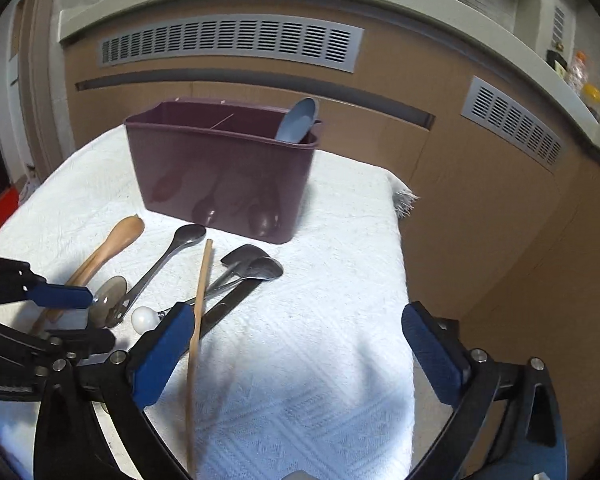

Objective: Organize utensils
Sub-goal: 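Grasp a grey translucent spoon with the left tool while the right tool grasps a wooden chopstick, then lift the grey spoon and wooden chopstick up over the caddy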

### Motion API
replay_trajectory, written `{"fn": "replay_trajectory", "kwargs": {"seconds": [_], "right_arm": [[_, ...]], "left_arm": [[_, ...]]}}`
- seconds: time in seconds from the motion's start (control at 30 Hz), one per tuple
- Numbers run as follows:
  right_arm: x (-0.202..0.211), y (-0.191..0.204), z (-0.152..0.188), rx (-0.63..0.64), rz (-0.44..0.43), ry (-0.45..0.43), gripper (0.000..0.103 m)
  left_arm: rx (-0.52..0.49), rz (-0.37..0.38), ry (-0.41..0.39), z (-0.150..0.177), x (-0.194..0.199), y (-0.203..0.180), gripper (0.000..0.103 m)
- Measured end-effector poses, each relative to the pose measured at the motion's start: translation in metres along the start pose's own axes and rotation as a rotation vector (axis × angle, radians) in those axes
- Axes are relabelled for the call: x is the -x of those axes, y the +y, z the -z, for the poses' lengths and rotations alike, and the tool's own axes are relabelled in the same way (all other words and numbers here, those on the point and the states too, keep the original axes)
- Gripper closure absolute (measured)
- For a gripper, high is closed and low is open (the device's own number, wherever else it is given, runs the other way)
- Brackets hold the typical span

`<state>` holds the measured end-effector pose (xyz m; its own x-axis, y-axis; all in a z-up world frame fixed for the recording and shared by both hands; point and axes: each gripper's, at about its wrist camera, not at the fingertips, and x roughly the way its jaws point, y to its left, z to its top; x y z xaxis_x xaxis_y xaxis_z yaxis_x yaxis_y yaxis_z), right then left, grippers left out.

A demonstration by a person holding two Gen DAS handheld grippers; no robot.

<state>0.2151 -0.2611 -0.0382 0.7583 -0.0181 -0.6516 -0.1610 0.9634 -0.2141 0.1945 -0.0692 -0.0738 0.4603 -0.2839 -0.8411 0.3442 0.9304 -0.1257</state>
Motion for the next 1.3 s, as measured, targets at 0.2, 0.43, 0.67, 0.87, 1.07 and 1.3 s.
{"fn": "replay_trajectory", "kwargs": {"seconds": [0.2, 0.43, 0.67, 0.87, 1.07, 1.3], "right_arm": [[0.001, -0.002, 0.005, -0.011, -0.055, -0.007, 0.001], [-0.022, 0.031, 0.005, 0.042, -0.236, 0.121, 0.044], [-0.054, 0.043, 0.002, 0.005, -0.287, 0.205, 0.076], [-0.050, 0.043, 0.001, 0.003, -0.276, 0.206, 0.098], [-0.023, 0.029, -0.003, -0.049, -0.291, 0.140, 0.099], [0.000, 0.020, -0.008, -0.074, -0.287, 0.065, 0.099]], "left_arm": [[0.044, -0.010, -0.055, 0.003, 0.006, 0.014, 0.069], [0.092, -0.042, -0.154, 0.000, 0.040, 0.040, 0.069], [0.116, -0.037, -0.181, 0.003, 0.053, 0.050, 0.069], [0.120, -0.022, -0.184, 0.006, 0.053, 0.048, 0.069], [0.124, -0.007, -0.210, 0.005, 0.065, 0.047, 0.069], [0.114, -0.019, -0.249, 0.004, 0.083, 0.041, 0.069]]}}
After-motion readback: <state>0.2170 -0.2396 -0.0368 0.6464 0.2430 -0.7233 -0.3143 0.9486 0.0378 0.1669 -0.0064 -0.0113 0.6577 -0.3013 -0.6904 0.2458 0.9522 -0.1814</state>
